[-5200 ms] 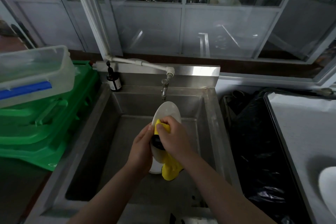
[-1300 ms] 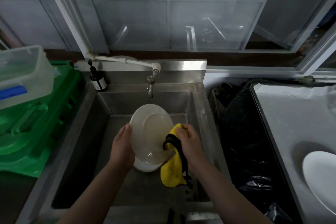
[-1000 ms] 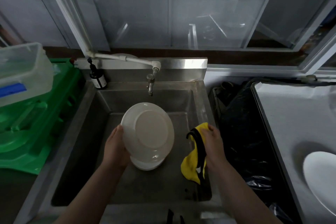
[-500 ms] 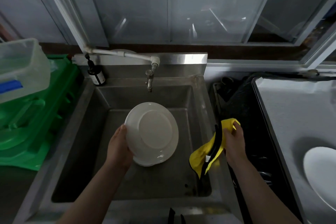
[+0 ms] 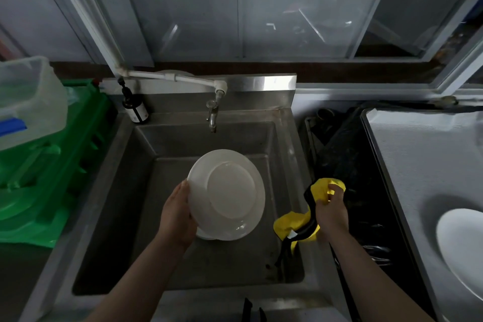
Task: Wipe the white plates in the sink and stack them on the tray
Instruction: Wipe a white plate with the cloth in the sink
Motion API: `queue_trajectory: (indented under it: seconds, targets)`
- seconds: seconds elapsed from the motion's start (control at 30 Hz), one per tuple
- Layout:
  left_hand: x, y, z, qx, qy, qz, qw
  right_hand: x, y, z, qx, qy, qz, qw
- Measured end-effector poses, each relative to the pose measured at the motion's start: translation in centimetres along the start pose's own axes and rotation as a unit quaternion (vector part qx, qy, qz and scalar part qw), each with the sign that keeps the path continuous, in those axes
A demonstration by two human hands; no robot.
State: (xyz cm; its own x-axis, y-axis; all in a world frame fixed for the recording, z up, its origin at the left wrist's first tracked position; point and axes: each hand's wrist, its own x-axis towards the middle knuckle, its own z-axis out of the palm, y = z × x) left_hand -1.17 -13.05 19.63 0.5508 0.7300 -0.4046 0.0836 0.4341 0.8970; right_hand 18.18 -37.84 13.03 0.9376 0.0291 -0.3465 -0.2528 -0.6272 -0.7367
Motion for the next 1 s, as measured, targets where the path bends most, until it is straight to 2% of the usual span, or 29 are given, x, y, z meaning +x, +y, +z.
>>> queue_trajectory:
  seconds: [0.3, 0.47, 0.57, 0.67, 0.77, 1.0]
  targets:
    - [0.3, -0.4, -0.1, 0.001, -0.017, -0.003, 1.000, -0.3, -1.1, 0.3, -0.091, 0.043, -0.056, 0.993]
    - [0.7, -0.6, -0.3, 0.002, -0.025, -0.005, 1.000, -1.7, -3.1, 1.2, -0.028, 0.018, -0.140, 0.990]
    - [1.1, -0.7, -0.3, -0.007, -0.017, -0.023, 1.000, -3.0, -4.6, 2.3, 0.016, -0.026, -0.173, 0.984]
    - [1.5, -0.6, -0.2, -0.020, -0.012, -0.034, 0.999, -4.0, -5.8, 3.9, 0.056, -0.118, -0.106, 0.986]
    - [1.7, -0.6, -0.2, -0.025, -0.012, -0.040, 0.999, -4.7, -6.8, 5.1, 0.126, -0.175, -0.020, 0.976]
    - [2.0, -0.5, -0.9, -0.016, -0.024, -0.033, 0.999, -5.1, -8.3, 5.4, 0.193, -0.209, 0.036, 0.958]
